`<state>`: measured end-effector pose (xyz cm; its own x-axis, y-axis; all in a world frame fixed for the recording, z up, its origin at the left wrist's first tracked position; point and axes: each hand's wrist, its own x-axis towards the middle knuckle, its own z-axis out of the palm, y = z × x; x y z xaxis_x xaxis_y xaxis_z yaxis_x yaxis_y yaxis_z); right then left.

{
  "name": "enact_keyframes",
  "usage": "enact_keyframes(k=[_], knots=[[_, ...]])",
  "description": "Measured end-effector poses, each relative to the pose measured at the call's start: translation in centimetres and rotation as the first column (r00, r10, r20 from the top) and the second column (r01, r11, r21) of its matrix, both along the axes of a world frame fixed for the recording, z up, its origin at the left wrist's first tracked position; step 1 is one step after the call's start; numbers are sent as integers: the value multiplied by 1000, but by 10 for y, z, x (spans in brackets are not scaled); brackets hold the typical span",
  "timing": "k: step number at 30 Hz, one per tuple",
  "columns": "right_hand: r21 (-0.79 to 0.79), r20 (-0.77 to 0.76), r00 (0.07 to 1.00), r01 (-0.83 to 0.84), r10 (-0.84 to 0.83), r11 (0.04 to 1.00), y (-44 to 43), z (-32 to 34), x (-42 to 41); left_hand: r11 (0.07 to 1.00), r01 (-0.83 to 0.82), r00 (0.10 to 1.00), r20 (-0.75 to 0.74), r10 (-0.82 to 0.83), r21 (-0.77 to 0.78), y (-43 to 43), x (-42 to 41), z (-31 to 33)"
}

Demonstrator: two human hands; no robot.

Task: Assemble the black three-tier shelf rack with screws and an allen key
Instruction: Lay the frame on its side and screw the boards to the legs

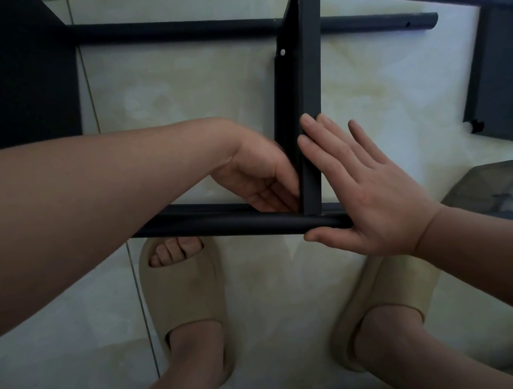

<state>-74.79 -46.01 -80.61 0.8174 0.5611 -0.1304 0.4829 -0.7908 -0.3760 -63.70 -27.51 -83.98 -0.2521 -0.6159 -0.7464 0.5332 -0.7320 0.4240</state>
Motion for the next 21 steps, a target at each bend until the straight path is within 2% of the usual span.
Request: enact_keyframes(k=[6, 12, 21], knots=[[-4, -4, 1000, 6, -6, 1000, 1, 1, 0, 993, 107, 979, 172, -113, 42, -7, 8, 0], [-3, -4, 1000, 5, -5, 1000, 1, 1, 0, 984, 159, 973, 154, -170, 82, -14, 8, 1], [2, -5, 1000, 2, -2, 1000, 0, -1, -1, 994, 48, 993, 103, -57, 95, -14, 5, -1]])
